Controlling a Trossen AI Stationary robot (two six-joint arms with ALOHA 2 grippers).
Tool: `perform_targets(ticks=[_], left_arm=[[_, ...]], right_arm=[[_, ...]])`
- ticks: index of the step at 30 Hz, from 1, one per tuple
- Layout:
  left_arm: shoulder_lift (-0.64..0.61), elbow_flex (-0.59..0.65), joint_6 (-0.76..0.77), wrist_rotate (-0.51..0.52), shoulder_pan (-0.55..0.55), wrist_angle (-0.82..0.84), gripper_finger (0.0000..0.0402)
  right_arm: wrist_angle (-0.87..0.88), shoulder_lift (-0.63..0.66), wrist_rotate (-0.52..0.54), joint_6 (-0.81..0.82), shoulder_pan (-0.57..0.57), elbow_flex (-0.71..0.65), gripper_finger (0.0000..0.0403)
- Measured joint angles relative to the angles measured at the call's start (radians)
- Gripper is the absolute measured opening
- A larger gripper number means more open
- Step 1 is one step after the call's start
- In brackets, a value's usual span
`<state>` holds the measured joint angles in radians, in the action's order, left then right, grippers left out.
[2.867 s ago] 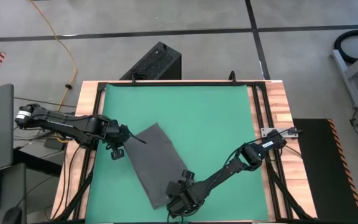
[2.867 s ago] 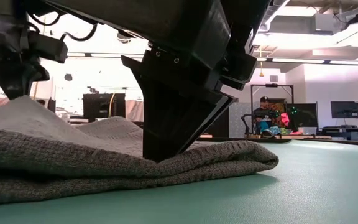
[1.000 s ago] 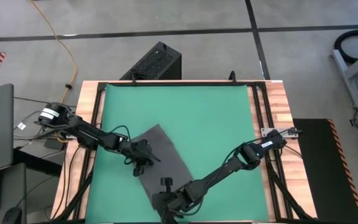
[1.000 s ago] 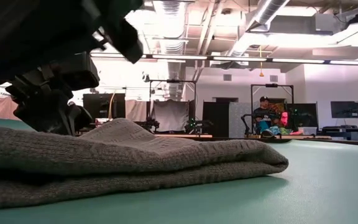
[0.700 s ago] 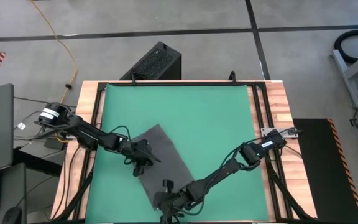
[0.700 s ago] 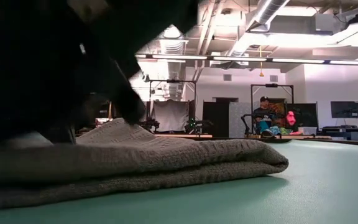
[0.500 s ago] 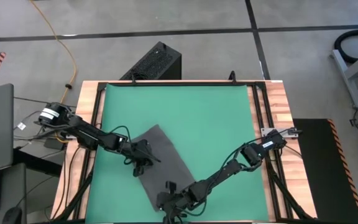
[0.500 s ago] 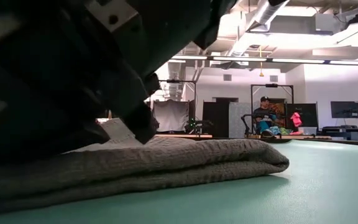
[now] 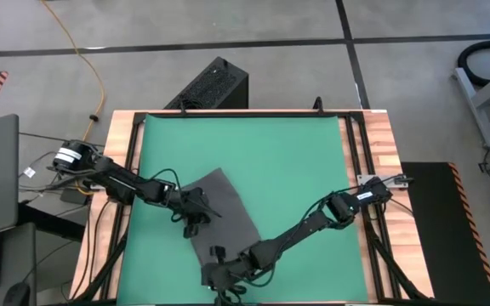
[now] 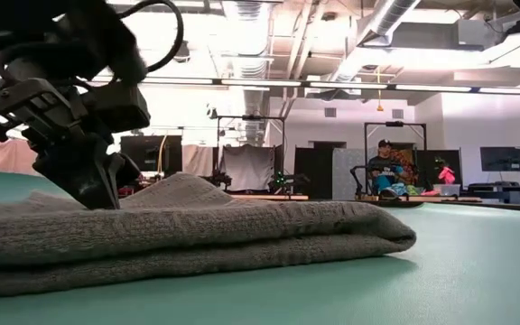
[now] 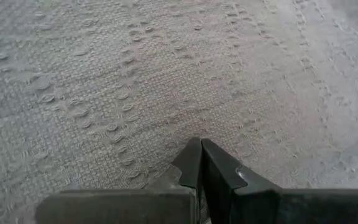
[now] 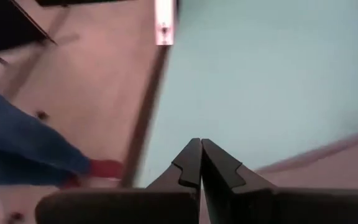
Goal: Roll towel
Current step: Roll the gray towel
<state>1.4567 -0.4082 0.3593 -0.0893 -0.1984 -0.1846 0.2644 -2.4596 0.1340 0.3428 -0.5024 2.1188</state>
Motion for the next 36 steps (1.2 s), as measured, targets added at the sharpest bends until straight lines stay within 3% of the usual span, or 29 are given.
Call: perform_targets(ticks=[5, 8, 14, 21, 24, 28, 36], left_arm=[[-0.044, -0.043, -0.067, -0.001, 0.0, 0.088, 0.0], [-0.085, -0.081, -0.125, 0.034, 0.0, 0.206, 0.0], [-0.198, -0.182, -0.162, 0.089, 0.0, 0.383, 0.0], [-0.429, -0.297, -0.033, 0.249, -0.001, 0.571, 0.0], [-0.543, -0.291, 0.007, 0.351, -0.013, 0.57, 0.0], [-0.634, -0.261, 0.035, 0.484, -0.023, 0.625, 0.0], [-0.654, -0.248, 0.005, 0.579, -0.023, 0.575, 0.0]], right_arm=[[0.406, 0.0, 0.189, -0.037, 0.01, 0.123, 0.0022], [0.557, 0.001, 0.252, -0.038, 0.015, 0.135, 0.0009], [0.561, 0.022, 0.236, -0.079, 0.025, 0.136, 0.0013], [0.66, 0.139, 0.255, -0.213, 0.125, 0.136, 0.0009], [0.633, 0.18, 0.171, -0.304, 0.214, 0.138, 0.0008], [0.557, 0.204, -0.069, -0.394, 0.355, 0.137, 0.0006], [0.481, 0.205, -0.367, -0.555, 0.629, 0.135, 0.0002]])
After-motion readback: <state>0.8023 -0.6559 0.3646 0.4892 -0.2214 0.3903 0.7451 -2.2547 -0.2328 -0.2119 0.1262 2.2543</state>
